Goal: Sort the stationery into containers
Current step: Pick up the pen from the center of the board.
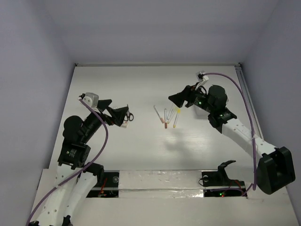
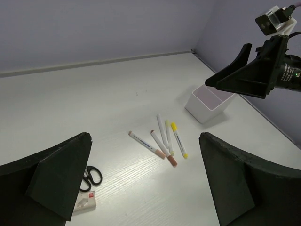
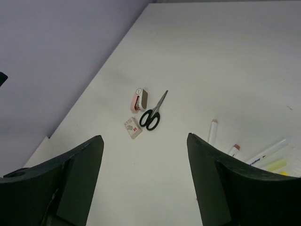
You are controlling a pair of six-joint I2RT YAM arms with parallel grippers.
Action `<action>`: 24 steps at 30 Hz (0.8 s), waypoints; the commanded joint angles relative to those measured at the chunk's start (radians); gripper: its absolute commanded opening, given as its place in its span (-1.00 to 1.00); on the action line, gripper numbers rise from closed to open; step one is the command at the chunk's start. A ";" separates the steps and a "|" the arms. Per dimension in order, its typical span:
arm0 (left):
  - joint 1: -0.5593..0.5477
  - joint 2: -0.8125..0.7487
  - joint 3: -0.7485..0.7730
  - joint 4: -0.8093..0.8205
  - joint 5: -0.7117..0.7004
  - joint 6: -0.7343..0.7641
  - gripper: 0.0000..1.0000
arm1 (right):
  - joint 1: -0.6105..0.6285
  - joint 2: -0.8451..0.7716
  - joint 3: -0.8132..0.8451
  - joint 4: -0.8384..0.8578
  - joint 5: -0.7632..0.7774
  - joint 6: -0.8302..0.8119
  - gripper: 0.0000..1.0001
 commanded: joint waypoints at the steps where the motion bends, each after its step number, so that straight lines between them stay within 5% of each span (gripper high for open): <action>1: 0.006 0.005 0.036 0.018 0.019 0.015 0.98 | 0.038 0.012 0.077 -0.051 0.057 -0.035 0.52; 7: 0.006 -0.022 0.030 0.018 0.015 0.022 0.98 | 0.092 0.118 0.196 -0.189 0.136 -0.110 0.32; 24: -0.014 -0.058 0.035 -0.005 -0.062 0.024 0.98 | 0.211 0.653 0.703 -0.640 0.386 -0.320 0.54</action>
